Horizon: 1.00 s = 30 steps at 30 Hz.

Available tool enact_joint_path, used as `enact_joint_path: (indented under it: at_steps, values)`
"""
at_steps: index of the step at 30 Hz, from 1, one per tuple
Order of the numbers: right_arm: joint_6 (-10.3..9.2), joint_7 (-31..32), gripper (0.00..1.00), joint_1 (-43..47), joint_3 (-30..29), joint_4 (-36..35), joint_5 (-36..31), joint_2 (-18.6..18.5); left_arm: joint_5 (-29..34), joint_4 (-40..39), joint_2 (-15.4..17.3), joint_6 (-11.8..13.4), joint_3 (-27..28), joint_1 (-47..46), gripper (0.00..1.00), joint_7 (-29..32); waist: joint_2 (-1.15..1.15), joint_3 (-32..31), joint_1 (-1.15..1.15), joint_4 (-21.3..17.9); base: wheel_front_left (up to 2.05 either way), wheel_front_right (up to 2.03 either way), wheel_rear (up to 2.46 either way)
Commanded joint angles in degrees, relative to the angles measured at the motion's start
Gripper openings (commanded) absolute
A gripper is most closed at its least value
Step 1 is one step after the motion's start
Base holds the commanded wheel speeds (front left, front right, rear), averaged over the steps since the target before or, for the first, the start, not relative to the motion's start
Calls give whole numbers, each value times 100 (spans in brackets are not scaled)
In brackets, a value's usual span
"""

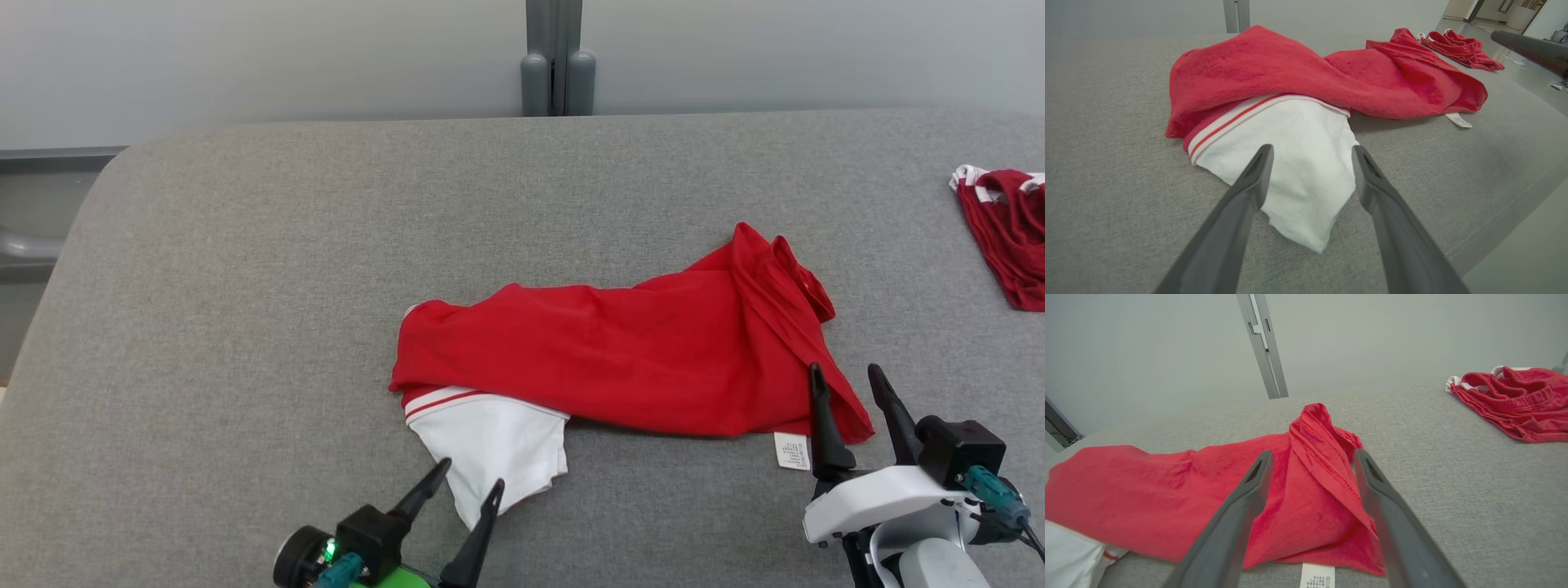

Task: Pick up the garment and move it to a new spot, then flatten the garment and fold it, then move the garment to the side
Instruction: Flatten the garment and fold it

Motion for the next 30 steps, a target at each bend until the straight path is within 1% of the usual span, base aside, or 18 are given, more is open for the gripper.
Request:
enact_joint_path:
  at_steps: [1,4,8,12,16,22,27,30]
  values:
    - [-10,-16,100,68,0,6,18,-26,-38,-142,31,-13,138,-84,100,-23,0,-24,0,6,0,0,0]
    - [-10,-16,100,83,12,11,0,-26,-55,-332,100,30,438,-86,100,-20,0,-38,0,-10,0,0,0]
    - [-10,-16,100,19,66,51,-16,-42,-38,-268,190,68,873,-280,100,-22,0,-18,0,-95,0,0,0]
    - [-10,-16,100,-40,51,71,-37,-64,-2,-64,253,59,1167,-554,100,-22,0,73,0,-202,0,0,0]
    - [-10,-16,100,-118,39,43,-72,-57,32,270,284,31,1349,-867,100,-16,0,230,0,-329,0,0,0]
    - [-10,-16,100,-244,41,38,-110,-37,10,923,267,-10,1384,-1241,100,-17,0,475,0,-508,0,0,0]
    - [-10,-16,100,-353,16,25,-159,-17,-23,1556,254,-17,1144,-1477,100,-17,0,663,0,-627,0,0,0]
    - [-10,-16,100,-399,-12,0,-177,-13,-152,1772,266,-18,994,-1614,100,-17,0,737,0,-678,0,0,0]
